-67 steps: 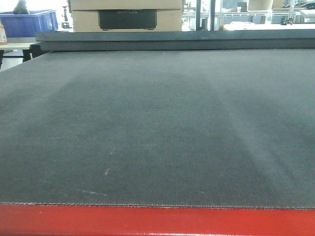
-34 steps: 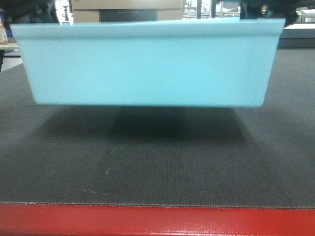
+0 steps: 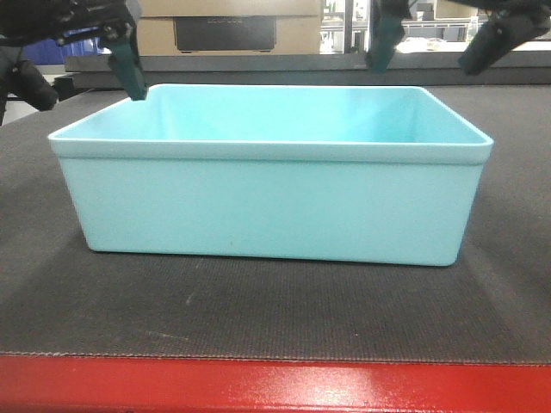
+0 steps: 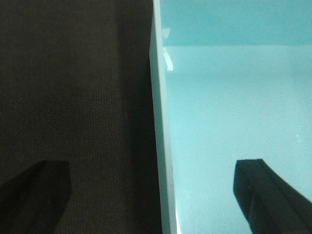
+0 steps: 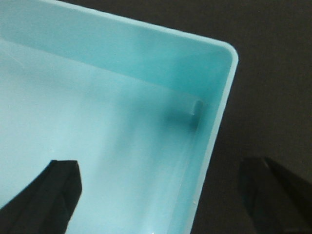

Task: Fetch blue bin and place on conveyor start
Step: 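Open both grippers and raise them away from the bin rim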

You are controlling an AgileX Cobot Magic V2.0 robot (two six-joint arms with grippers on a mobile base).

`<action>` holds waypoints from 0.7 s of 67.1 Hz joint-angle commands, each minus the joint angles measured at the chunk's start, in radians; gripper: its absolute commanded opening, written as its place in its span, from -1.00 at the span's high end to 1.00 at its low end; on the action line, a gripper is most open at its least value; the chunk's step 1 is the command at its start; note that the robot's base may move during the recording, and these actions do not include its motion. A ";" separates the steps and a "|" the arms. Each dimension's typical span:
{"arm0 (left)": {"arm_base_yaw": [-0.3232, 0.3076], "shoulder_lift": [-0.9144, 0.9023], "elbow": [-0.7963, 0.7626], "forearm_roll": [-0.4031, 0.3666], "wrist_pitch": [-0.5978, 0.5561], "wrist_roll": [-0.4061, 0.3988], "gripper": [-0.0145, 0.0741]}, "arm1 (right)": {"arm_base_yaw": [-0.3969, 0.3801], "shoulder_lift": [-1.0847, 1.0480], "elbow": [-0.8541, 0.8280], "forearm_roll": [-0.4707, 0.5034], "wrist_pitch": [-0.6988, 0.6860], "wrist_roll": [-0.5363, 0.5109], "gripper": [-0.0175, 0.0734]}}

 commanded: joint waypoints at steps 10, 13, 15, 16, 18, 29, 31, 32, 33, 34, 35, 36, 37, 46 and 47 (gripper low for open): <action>-0.003 -0.162 -0.010 0.035 0.032 0.003 -0.56 | -0.039 -0.107 -0.029 -0.004 0.010 -0.010 -0.29; -0.003 -0.197 -0.010 0.062 0.037 0.003 -0.56 | -0.061 -0.129 -0.029 -0.004 0.027 -0.010 -0.13; -0.003 -0.226 -0.008 0.081 0.040 0.003 -0.56 | -0.075 -0.145 -0.029 -0.004 0.045 -0.010 -0.01; -0.003 -0.238 -0.006 0.093 0.040 0.003 -0.56 | -0.082 -0.152 -0.029 -0.004 0.056 -0.010 0.05; -0.003 -0.255 -0.003 0.111 0.040 0.003 -0.55 | -0.102 -0.169 -0.029 -0.006 0.070 -0.010 0.17; 0.019 -0.392 0.067 0.147 0.037 0.003 -0.08 | -0.182 -0.250 0.032 -0.047 0.099 -0.010 0.98; 0.026 -0.411 0.092 0.150 0.031 0.003 0.09 | -0.187 -0.267 0.054 -0.061 0.091 -0.010 0.97; 0.031 -0.421 0.104 0.152 0.027 0.003 0.17 | -0.189 -0.279 0.066 -0.069 0.088 -0.010 0.97; 0.034 -0.431 0.116 0.152 0.022 0.003 0.24 | -0.191 -0.288 0.079 -0.076 0.084 -0.010 0.96; 0.039 -0.446 0.129 0.154 0.016 0.003 0.32 | -0.193 -0.297 0.099 -0.088 0.079 -0.010 0.96; 0.046 -0.456 0.150 0.154 0.004 0.003 0.44 | -0.193 -0.306 0.115 -0.094 0.072 -0.010 0.96; 0.048 -0.466 0.157 0.154 0.000 0.003 0.48 | -0.193 -0.316 0.130 -0.100 0.065 -0.010 0.96; 0.056 -0.476 0.180 0.154 -0.009 0.003 0.56 | -0.193 -0.325 0.147 -0.106 0.057 -0.010 0.96; 0.104 -0.578 0.340 0.154 -0.116 0.003 0.92 | -0.193 -0.439 0.327 -0.128 -0.054 -0.010 0.96; 0.108 -0.590 0.357 0.154 -0.124 0.003 0.92 | -0.193 -0.452 0.347 -0.130 -0.068 -0.010 0.96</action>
